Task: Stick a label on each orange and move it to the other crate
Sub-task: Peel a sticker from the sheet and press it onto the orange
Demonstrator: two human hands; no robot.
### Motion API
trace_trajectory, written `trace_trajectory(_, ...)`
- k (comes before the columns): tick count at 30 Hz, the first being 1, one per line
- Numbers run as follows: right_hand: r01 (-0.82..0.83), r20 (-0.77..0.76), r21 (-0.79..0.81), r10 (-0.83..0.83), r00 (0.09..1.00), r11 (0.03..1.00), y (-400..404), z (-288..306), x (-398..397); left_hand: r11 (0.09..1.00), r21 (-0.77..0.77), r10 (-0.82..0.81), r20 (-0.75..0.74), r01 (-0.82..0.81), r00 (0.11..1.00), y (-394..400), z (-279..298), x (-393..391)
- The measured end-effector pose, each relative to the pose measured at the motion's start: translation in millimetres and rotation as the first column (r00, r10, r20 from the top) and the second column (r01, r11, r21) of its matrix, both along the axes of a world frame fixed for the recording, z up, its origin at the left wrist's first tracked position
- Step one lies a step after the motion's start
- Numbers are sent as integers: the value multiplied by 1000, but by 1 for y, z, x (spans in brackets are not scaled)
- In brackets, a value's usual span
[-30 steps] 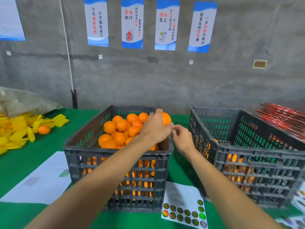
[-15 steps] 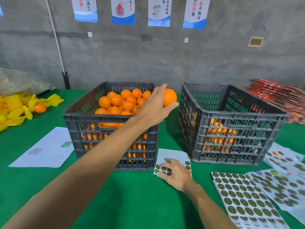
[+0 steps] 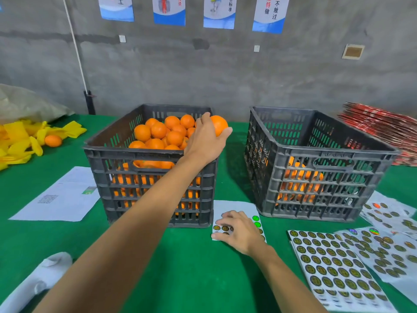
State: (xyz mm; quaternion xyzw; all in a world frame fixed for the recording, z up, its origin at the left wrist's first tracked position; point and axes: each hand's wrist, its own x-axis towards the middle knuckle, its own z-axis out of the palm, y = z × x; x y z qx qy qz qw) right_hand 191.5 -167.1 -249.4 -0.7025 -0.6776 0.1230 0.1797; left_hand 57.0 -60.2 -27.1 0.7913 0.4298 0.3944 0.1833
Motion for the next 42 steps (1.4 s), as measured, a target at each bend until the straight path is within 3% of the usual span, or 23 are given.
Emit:
trace_trajectory(5, 72, -217, 47, -60, 974, 996, -3, -15, 1, 1000, 15, -6, 12, 6, 1000, -2, -1, -1)
trace_trajectory(12, 181, -379, 13, -163, 911, 983, 6, -19, -4, 1000, -18, -13, 43, 14, 999, -1, 1, -1)
trace_trajectory(21, 358, -556, -131, -367, 746, 925, 20, -10, -12, 998, -58, -24, 109, 31, 994, 1, 1, -3)
trace_trajectory(23, 396, -639, -146, -392, 662, 906, 22, -6, -11, 997, -71, -34, 120, 43, 992, 4, 1, -4)
trace_trajectory(25, 432, -732, -109, -366, 575, 895, 20, 10, -13, 994, -78, -63, 136, 74, 989, 7, 0, -6)
trace_trajectory(27, 509, -755, 46, -304, 581, 859, 19, 38, -15, 987, -75, -127, 195, 144, 973, 8, 0, -9)
trace_trajectory(32, 554, -638, 518, -137, 758, 651, 31, 140, -16, 919, -147, -260, 474, 366, 842, 13, 6, -19)
trace_trajectory(37, 383, -393, 804, -77, 917, 454, 41, 227, -26, 778, -376, -154, 663, 504, 732, 18, 14, -26)
trace_trajectory(39, 264, -247, 861, -96, 964, 435, 44, 243, -33, 740, -411, -149, 672, 533, 725, 18, 16, -26)
trace_trajectory(42, 122, -56, 862, -146, 988, 492, 47, 251, -39, 701, -423, -161, 691, 575, 705, 15, 18, -28)
